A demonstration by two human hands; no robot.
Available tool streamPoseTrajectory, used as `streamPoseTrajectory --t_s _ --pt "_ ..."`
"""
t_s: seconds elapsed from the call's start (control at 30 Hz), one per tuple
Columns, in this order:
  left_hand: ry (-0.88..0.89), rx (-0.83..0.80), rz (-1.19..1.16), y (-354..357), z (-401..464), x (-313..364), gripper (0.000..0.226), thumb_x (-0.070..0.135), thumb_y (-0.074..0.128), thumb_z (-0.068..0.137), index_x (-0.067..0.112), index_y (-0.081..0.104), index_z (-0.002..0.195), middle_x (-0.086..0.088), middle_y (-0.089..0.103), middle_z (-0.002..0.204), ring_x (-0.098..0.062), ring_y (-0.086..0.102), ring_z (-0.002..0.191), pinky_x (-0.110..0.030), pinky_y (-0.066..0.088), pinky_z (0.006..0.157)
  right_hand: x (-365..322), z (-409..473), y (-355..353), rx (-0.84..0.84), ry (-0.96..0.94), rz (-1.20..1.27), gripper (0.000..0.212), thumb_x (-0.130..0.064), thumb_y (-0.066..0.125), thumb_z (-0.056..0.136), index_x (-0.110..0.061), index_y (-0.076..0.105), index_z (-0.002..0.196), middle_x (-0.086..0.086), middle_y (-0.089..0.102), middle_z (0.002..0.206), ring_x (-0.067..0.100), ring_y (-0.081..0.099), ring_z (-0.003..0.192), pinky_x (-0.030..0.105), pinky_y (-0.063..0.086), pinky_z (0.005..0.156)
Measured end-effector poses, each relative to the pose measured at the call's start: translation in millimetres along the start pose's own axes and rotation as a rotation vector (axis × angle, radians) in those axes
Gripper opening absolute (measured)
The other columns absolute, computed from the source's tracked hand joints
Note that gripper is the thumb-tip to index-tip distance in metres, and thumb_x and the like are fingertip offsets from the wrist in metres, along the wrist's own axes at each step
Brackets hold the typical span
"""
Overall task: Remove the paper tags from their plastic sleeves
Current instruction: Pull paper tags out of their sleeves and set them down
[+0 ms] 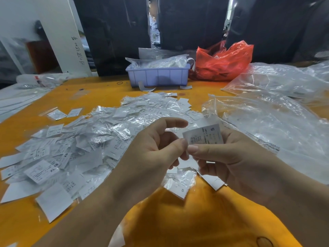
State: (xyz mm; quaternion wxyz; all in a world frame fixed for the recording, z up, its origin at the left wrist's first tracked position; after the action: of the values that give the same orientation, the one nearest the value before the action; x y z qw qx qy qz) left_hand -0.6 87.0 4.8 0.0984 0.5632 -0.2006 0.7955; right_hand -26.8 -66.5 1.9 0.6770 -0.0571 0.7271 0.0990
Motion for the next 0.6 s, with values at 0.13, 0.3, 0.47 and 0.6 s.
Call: streamPoseTrajectory --t_s 0.13,0.3,0.47,0.6 --pt "0.027 -0.026 0.023 0 0 4 0.018 0.030 0.059 0.085 0.033 0.072 0.096 0.008 0.062 0.063 -0.003 0.055 0.057 -0.017 0.046 0.056 -2 -1 4 -0.079 0.008 -0.017 0.029 -0.021 0.078 0.065 -0.012 0.077 0.093 0.008 0.064 0.080 0.014 0.057 0.068 0.023 0.049 0.058" --pt "0.053 0.050 0.056 -3 -1 9 0.014 0.031 0.060 0.087 0.023 0.071 0.083 0.014 0.064 0.060 0.001 0.058 0.054 -0.009 0.043 0.052 0 -1 9 -0.124 0.007 -0.042 0.022 -0.023 0.076 0.070 -0.018 0.076 0.092 0.002 0.064 0.077 0.013 0.058 0.069 0.023 0.049 0.061" --pt "0.009 0.189 0.085 -13 0 7 0.022 0.039 0.065 0.087 0.020 0.069 0.077 0.001 0.057 0.057 -0.006 0.046 0.051 -0.018 0.045 0.050 3 1 6 -0.099 0.042 -0.026 0.022 -0.025 0.075 0.068 -0.018 0.077 0.089 0.003 0.065 0.075 0.013 0.060 0.067 0.024 0.050 0.060" --pt "-0.013 0.299 0.060 -20 1 7 0.022 0.029 0.064 0.091 0.019 0.066 0.073 0.009 0.053 0.054 -0.002 0.047 0.050 -0.015 0.046 0.052 0 -1 4 -0.054 0.036 -0.289 0.021 -0.032 0.081 0.071 -0.020 0.075 0.086 -0.002 0.070 0.077 0.016 0.064 0.069 0.029 0.054 0.061"
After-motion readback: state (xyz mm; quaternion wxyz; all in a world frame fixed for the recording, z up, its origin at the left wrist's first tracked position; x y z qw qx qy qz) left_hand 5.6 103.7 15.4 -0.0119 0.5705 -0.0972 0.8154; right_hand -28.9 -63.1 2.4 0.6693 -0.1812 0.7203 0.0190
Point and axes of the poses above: each hand's wrist, its own z-axis towards the middle knuckle, its own y-axis out of the palm, x = y × z, the point moved 4 cm from there along z, towards the middle knuckle
